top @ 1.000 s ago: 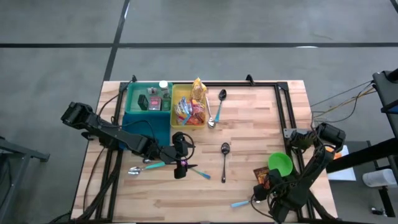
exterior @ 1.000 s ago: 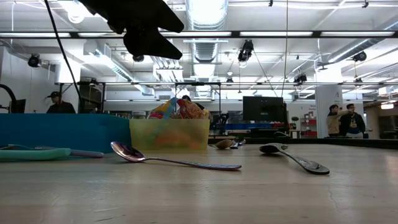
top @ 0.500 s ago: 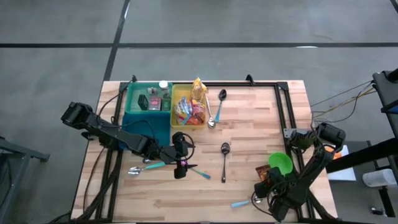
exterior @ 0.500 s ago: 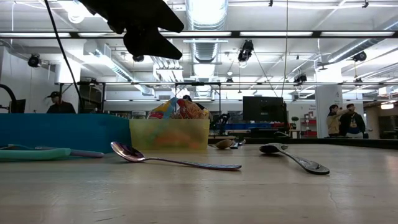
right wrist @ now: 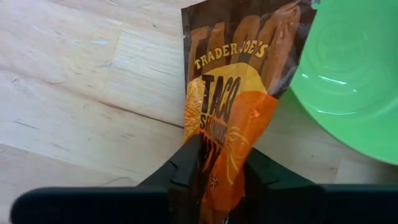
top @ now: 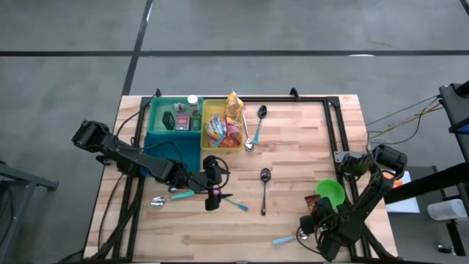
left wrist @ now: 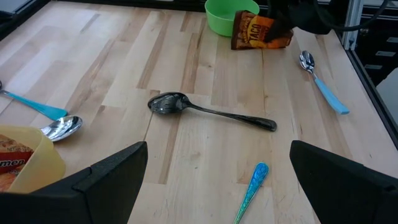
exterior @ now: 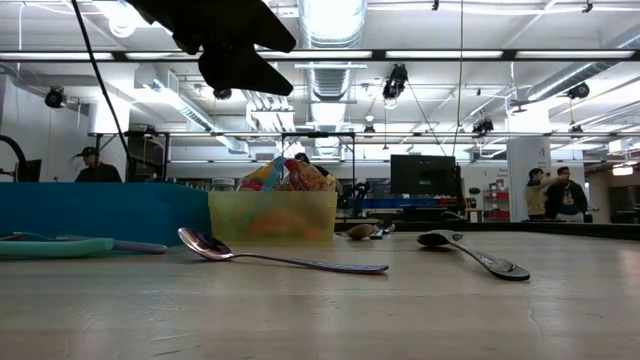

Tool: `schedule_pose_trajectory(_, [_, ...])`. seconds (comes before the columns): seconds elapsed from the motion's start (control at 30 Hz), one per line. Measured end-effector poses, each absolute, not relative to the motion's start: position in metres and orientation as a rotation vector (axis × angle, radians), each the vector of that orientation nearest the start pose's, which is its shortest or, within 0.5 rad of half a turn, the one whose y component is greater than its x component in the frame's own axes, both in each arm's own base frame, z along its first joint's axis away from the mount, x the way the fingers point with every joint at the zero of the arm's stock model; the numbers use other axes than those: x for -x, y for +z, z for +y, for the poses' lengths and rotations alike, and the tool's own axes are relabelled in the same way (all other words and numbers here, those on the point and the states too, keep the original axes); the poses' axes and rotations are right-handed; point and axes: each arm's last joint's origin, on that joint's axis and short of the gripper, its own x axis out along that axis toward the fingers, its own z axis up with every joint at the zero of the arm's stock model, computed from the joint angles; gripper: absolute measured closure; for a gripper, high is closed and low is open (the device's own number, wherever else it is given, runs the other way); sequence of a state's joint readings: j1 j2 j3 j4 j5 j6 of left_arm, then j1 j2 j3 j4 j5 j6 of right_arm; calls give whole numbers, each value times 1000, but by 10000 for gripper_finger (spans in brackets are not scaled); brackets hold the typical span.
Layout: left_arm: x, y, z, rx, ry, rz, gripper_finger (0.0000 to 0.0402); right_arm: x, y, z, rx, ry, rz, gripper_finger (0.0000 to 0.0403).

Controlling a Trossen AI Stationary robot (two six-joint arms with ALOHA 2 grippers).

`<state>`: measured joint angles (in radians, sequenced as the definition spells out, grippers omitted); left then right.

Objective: Pick & Place Food Item
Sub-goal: Put the orange spice pack into the green bin

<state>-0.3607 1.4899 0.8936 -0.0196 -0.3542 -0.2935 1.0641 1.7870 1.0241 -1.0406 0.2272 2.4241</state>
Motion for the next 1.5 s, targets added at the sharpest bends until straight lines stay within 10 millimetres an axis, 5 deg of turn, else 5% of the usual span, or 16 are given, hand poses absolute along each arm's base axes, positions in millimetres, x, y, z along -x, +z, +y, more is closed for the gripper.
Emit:
schedule_pose_trajectory(0.4, [-296, 224, -101, 70, 78, 571, 6, -142, 148, 238, -829, -1082, 988, 351])
schedule_pose_trajectory(0.8, [-296, 224, -101, 70, 78, 571, 6, -146, 172, 225, -747, -895, 670, 348])
schedule_pose_trajectory(1.17, [-296, 224, -101, 70, 78, 571, 6, -153, 177, 194, -561, -794, 339, 347])
schedule_pose_trajectory(1.5, [-296, 224, -101, 69, 78, 571, 7, -178, 177, 160, -466, -844, 264, 347])
